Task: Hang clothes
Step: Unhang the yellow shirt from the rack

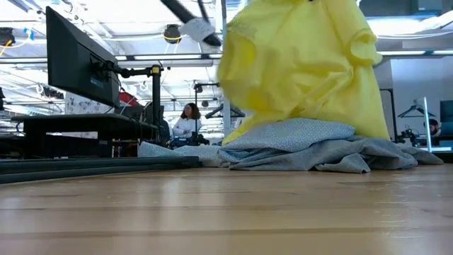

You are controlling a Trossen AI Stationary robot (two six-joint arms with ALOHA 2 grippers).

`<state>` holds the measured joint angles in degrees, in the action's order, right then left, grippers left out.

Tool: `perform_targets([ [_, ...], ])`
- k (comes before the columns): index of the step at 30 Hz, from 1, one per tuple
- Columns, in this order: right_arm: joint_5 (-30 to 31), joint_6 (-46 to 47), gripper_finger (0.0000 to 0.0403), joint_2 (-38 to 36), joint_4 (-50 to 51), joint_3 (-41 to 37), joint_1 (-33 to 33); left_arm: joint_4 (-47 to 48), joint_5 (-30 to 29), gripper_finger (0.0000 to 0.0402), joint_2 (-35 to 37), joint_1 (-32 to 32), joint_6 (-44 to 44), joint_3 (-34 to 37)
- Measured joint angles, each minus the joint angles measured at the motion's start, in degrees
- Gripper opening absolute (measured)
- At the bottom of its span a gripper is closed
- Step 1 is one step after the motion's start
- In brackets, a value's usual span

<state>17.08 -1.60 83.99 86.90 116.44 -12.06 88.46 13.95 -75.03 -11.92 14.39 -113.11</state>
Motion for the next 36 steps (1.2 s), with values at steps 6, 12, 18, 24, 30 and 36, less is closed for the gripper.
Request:
perform_targets([
  [6, -3.96, -0.2, 0.0, 0.21, -0.73, -0.09, 0.36, -3.84, 6.91, 0.0024, 9.76, -1.37, 6.28, 20.76],
  [12, -3.19, -0.43, 0.0, 0.24, -0.14, 0.07, -0.99, -19.38, -2.07, 0.0024, 18.17, -1.29, 7.54, 30.92],
  [18, -6.08, -1.79, 0.0, 1.87, 0.03, -0.07, -1.56, -13.88, 5.37, 0.0024, 20.22, -1.49, 11.36, 32.03],
  [24, -6.33, -2.73, 0.0, 3.56, -0.2, -0.07, -2.3, -8.17, 11.87, 0.0024, 20.19, -1.19, 13.34, 37.13],
  [30, -6.48, -3.02, 0.0, 3.85, -0.22, -0.04, -2.77, -8.34, 13.45, 0.0024, 20.26, -1.25, 12.01, 48.6],
  [36, -6.67, -2.64, 0.0, 3.78, 0.11, -0.07, -2.7, -8.62, 11.73, 0.0064, 20.29, -1.81, 11.86, 57.09],
])
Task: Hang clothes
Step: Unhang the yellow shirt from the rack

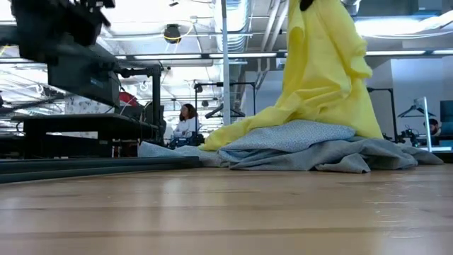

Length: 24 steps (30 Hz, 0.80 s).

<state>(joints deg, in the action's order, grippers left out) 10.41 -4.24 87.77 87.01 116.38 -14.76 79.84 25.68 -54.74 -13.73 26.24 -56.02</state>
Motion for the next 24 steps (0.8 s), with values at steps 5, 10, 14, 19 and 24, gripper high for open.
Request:
perform_targets([
  [5, 0.02, 0.33, 0.0, 0.07, 0.18, 0.0, -0.05, -2.11, -2.0, 0.0099, 0.02, -1.0, 0.6, 0.59],
  [10, -0.02, 0.8, 0.0, 0.07, 0.69, 0.0, -0.02, -3.79, -2.07, 0.0113, 0.06, -1.72, -0.03, -2.53],
  [14, -0.04, 0.8, 0.0, 0.07, 0.8, 0.0, -0.02, -3.28, -5.47, 0.0115, 0.04, -1.82, -1.55, -5.71],
  [19, -0.06, 1.33, 0.0, 0.07, 1.34, 0.0, -0.02, 2.54, -28.33, 0.0116, 0.07, -1.82, -2.38, -9.3],
  [24, -0.09, 4.66, 0.0, 0.04, 2.38, -0.16, -0.02, 0.44, -41.0, 0.0116, 0.09, -1.82, -3.61, -10.72],
])
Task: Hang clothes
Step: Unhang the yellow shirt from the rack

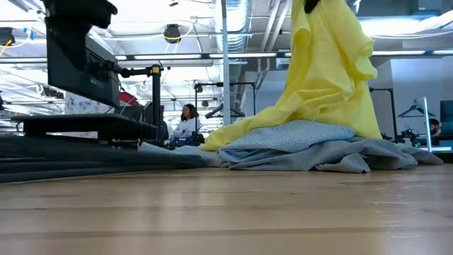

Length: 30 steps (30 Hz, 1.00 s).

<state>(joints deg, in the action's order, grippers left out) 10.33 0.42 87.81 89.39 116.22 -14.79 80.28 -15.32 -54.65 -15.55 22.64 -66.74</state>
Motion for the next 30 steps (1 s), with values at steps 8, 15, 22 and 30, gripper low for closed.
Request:
perform_targets([
  [8, -8.54, 6.66, 0.0, -10.66, -15.67, -21.16, -3.81, -14.95, 3.18, 0.0117, -0.04, 0.04, -7.1, 0.18],
  [15, -10.31, 19.46, 0.0, -19.35, -38.98, -50.15, -6.32, -16.24, 3.05, 0.0117, -0.09, 0.04, -11.38, 0.59],
  [22, -10.91, 26.44, 0.0026, -16.95, -34.9, -53.94, -7.57, -16.99, 3.23, 0.0117, -0.09, 0.04, -13.39, 0.59],
  [30, -17.04, 23.57, 0.014, -16.5, -19.93, -32.64, -9.83, -16.83, 9.09, 0.0117, -0.09, -0.07, -16.37, 0.59],
])
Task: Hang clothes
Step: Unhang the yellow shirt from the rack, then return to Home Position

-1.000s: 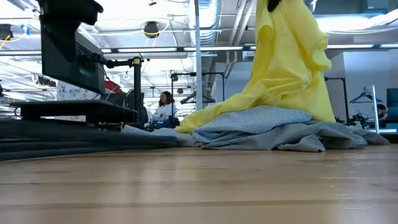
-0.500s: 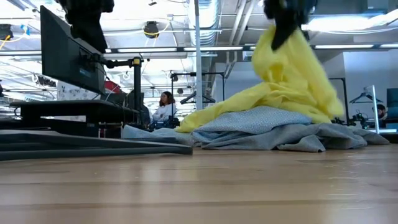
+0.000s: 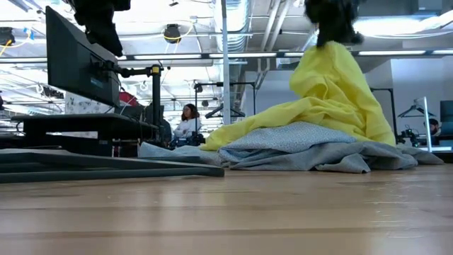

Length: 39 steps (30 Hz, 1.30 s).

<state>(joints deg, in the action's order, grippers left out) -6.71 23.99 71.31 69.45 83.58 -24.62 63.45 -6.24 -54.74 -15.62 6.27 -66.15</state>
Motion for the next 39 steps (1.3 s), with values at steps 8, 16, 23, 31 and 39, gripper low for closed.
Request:
perform_targets([
  [8, -5.31, 1.47, 0.0172, -4.66, 1.96, 16.39, 9.94, 0.06, -0.03, 0.0117, 0.06, -0.02, -3.5, 0.0],
  [16, 17.68, 11.66, 0.0021, -23.12, -7.06, -10.24, 30.33, -1.42, -0.35, 0.0117, 2.57, -0.02, -3.62, 0.04],
  [23, 18.74, 25.03, 0.0036, -34.9, -4.97, -26.01, 33.32, -1.25, -2.82, 0.0117, 2.6, -0.01, -0.38, 0.04],
  [31, 17.34, 7.48, 0.0036, -41.3, -36.61, -44.2, 39.05, -1.18, -0.7, 0.0117, 2.19, 0.33, 8.54, 0.04],
  [39, 17.46, 3.99, 0.0036, -49.36, -64.19, -66.8, 39.76, -2.08, 5.1, 0.0117, 2.27, 4.11, 14.92, 0.04],
])
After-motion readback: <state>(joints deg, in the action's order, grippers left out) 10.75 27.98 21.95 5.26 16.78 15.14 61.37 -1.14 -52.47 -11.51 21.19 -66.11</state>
